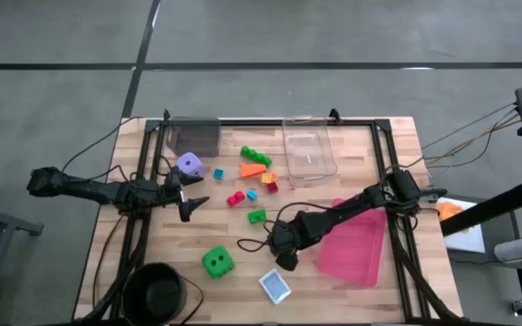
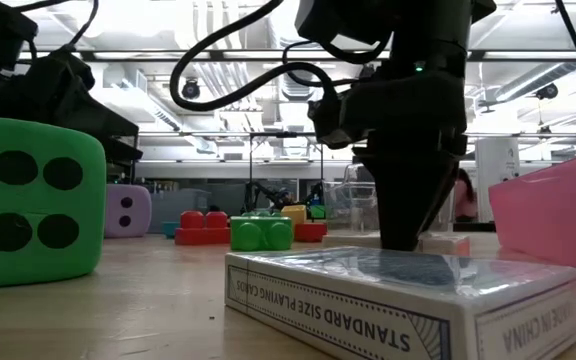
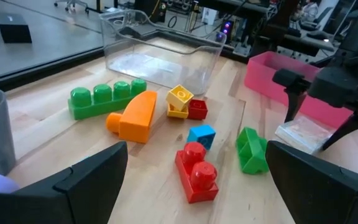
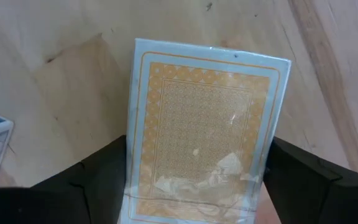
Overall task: Pick & Place Toys
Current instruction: Put the orange deck of cards into the transparent bin
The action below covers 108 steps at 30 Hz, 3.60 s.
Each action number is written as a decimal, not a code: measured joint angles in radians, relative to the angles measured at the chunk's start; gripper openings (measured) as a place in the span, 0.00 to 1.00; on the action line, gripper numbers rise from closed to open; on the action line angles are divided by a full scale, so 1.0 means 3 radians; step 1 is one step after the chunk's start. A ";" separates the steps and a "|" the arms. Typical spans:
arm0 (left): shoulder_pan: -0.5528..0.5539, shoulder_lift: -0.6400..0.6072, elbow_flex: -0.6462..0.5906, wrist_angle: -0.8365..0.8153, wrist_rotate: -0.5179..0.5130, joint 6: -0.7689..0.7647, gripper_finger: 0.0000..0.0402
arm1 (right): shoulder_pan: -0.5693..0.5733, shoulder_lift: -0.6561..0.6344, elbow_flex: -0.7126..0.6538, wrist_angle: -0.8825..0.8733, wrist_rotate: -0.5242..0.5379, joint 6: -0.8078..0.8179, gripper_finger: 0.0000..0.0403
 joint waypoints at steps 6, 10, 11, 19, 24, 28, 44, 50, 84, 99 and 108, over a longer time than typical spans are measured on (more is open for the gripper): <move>0.0000 -0.0001 0.0000 0.0008 -0.0094 0.0011 0.95 | 0.0013 -0.0081 0.0019 0.0023 0.0129 -0.0237 0.75; 0.0001 -0.0001 0.0000 0.0010 -0.0149 0.0012 0.95 | 0.0015 -0.0145 0.0062 0.0009 0.0281 -0.0409 0.75; 0.0001 -0.0001 0.0000 0.0011 -0.0158 0.0011 0.95 | 0.0014 -0.0166 0.0083 0.0007 0.0319 -0.0457 0.75; 0.0001 -0.0001 0.0000 0.0011 -0.0162 0.0015 0.95 | 0.0037 -0.0397 0.0180 0.0054 0.0634 -0.0959 0.75; 0.0001 -0.0001 0.0000 0.0011 -0.0162 0.0061 0.95 | 0.0096 -0.0549 0.0105 0.0607 0.0798 -0.1389 0.75; 0.0001 -0.0001 0.0000 0.0011 -0.0162 0.0071 0.95 | 0.0161 -0.0557 -0.0049 0.1343 0.0795 -0.1755 0.75; 0.0001 -0.0001 0.0000 0.0077 -0.0173 0.0100 0.95 | 0.0229 -0.0536 -0.1591 0.4816 0.0734 -0.2199 0.75; 0.0001 -0.0001 0.0000 0.0091 -0.0173 0.0099 0.95 | 0.0151 -0.0713 -0.1783 0.4871 0.0881 -0.2260 0.75; 0.0000 -0.0001 0.0000 0.0089 -0.0178 0.0099 0.95 | -0.1980 -0.2731 -0.2647 0.3044 0.1192 -0.2539 0.75; 0.0000 0.0002 0.0000 0.0046 -0.0188 0.0099 0.95 | -0.2355 -0.2104 -0.2260 0.2548 0.0907 -0.2524 0.75; 0.0000 0.0002 0.0000 0.0023 -0.0199 0.0099 0.95 | -0.2352 -0.1953 -0.1955 0.2222 0.0909 -0.2501 0.88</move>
